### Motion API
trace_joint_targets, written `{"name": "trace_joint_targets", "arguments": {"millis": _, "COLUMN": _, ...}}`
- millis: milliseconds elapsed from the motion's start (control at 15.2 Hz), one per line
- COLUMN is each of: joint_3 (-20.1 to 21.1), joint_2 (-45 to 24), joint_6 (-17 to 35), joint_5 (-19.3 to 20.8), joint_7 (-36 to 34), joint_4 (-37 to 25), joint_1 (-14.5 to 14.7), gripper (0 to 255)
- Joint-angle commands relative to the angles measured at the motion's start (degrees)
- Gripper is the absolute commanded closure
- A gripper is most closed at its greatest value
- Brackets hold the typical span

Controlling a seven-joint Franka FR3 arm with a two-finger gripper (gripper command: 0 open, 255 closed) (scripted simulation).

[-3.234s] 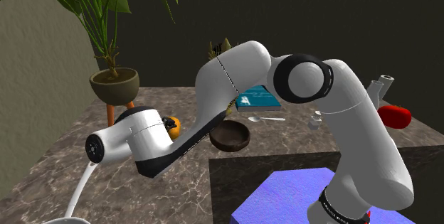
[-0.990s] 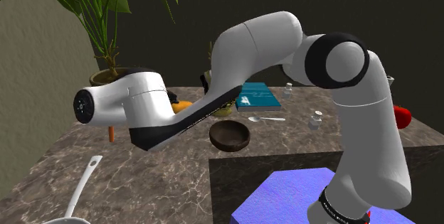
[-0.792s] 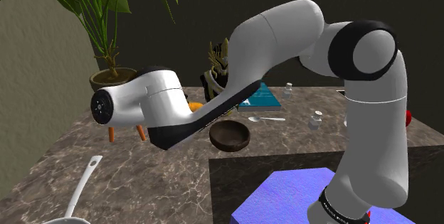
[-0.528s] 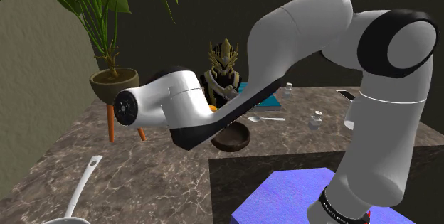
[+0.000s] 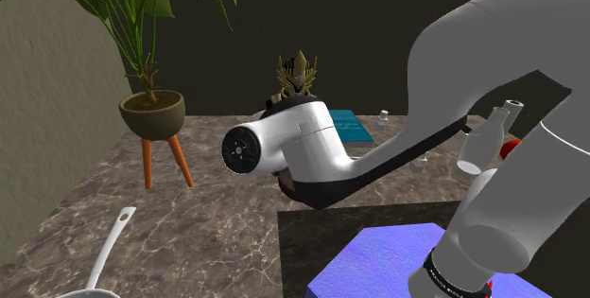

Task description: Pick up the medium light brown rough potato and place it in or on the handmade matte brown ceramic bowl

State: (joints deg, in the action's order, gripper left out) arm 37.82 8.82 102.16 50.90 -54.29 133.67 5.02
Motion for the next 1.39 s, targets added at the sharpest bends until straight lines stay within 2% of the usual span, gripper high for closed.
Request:
{"name": "trace_joint_targets", "arguments": {"millis": 0, "joint_3": -1.0, "joint_2": 5.7, "joint_6": 2.4, "joint_5": -2.4, "joint_7": 1.3, "joint_4": 5.1, "joint_1": 0.6, "gripper": 255}}
{"name": "trace_joint_targets", "arguments": {"millis": 132, "joint_3": -2.2, "joint_2": 9.9, "joint_6": 4.0, "joint_5": -3.9, "joint_7": 2.6, "joint_4": 8.9, "joint_1": 1.6, "gripper": 255}}
{"name": "trace_joint_targets", "arguments": {"millis": 1056, "joint_3": 0.2, "joint_2": 0.5, "joint_6": 7.0, "joint_5": 2.1, "joint_7": -8.8, "joint_4": 11.3, "joint_1": -0.2, "gripper": 255}}
{"name": "trace_joint_targets", "arguments": {"millis": 1320, "joint_3": 0.3, "joint_2": -0.1, "joint_6": 7.1, "joint_5": 2.6, "joint_7": -9.5, "joint_4": 11.4, "joint_1": -0.3, "gripper": 255}}
